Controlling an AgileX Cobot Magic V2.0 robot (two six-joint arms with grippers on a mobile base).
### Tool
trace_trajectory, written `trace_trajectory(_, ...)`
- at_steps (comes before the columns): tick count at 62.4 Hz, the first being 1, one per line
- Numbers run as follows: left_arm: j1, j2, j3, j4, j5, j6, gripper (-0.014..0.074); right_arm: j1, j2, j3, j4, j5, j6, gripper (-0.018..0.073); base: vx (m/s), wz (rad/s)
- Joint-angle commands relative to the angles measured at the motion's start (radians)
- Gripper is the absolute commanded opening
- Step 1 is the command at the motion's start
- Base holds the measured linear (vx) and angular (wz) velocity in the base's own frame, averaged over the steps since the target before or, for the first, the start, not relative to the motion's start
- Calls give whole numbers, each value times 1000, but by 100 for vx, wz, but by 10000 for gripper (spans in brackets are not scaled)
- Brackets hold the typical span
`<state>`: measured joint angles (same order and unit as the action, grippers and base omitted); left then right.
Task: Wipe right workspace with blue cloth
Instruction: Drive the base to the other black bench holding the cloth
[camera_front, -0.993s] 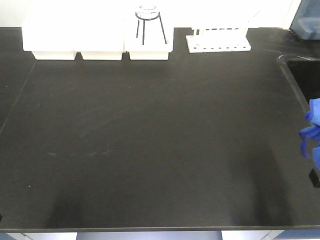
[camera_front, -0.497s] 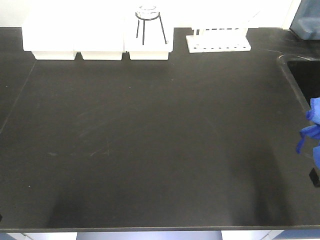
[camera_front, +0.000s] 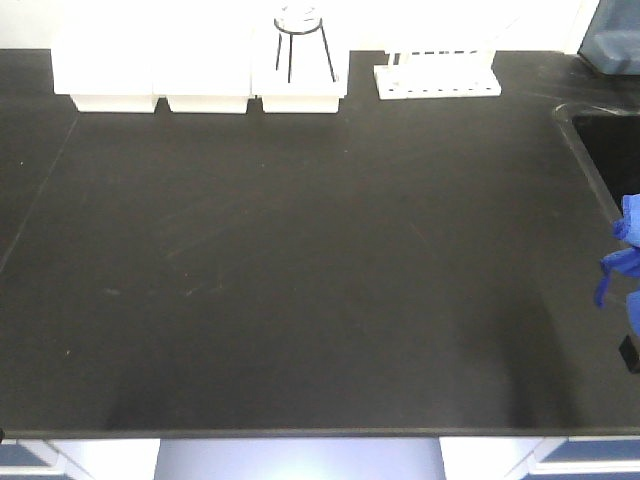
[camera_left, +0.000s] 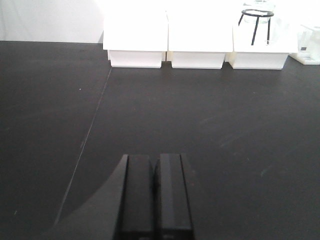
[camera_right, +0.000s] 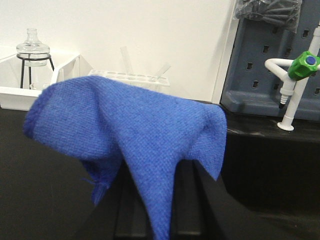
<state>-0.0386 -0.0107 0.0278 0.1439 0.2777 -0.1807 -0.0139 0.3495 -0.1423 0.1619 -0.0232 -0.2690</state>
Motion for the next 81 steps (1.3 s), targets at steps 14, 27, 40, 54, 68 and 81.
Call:
trace_trajectory(14, -7, -16, 30, 1, -79, -8, -6, -4, 13, -30, 0, -92, -8, 0, -18, 2)
trace_trajectory(27, -7, -16, 30, 1, -79, -8, -6, -4, 13, -30, 0, -92, -8, 0, -24, -2)
trace_trajectory(40, -7, -16, 30, 1, -79, -8, -6, -4, 13, -30, 0, -92, -8, 0, -26, -4)
trace_trajectory(54, -7, -16, 30, 1, -79, -8, -6, -4, 13, -30, 0, -92, -8, 0, -30, -10)
trace_trajectory(68, -7, -16, 30, 1, -79, -8, -6, -4, 13, -30, 0, -92, -8, 0, -34, -20)
trace_trajectory(81, -7, -16, 30, 1, -79, -8, -6, -4, 13, -30, 0, -92, -8, 0, -35, -24)
